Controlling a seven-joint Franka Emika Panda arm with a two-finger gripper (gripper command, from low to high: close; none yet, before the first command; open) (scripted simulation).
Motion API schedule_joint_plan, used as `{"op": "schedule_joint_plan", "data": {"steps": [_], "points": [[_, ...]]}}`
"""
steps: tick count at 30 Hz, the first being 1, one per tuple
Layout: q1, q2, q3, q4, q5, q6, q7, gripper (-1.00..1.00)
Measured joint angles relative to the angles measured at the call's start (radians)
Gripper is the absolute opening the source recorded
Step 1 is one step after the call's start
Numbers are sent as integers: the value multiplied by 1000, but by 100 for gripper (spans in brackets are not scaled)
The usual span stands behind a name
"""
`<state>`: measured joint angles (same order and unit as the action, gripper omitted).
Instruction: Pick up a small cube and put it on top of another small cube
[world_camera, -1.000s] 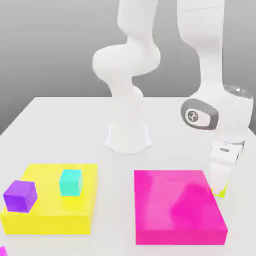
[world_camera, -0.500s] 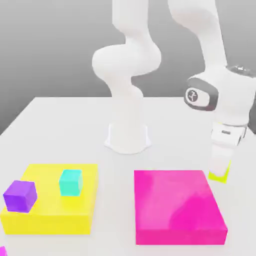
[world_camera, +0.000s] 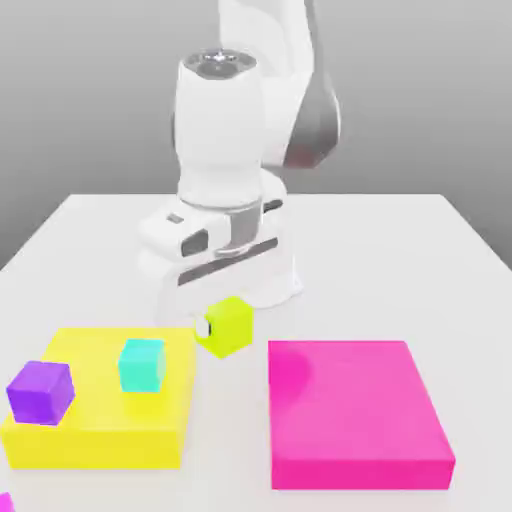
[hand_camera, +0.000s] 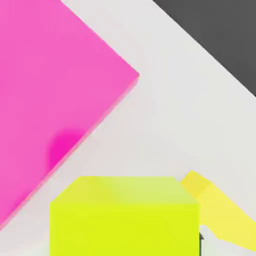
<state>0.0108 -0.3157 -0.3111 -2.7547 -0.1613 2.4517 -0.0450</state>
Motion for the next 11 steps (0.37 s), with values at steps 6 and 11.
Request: {"op": "schedule_joint_plan", "data": {"steps": [6,11], "points": [[-43,92,-87,-25,16,112,-87,-100],[-38,147,-94,-37,32,178,-101,100]]}}
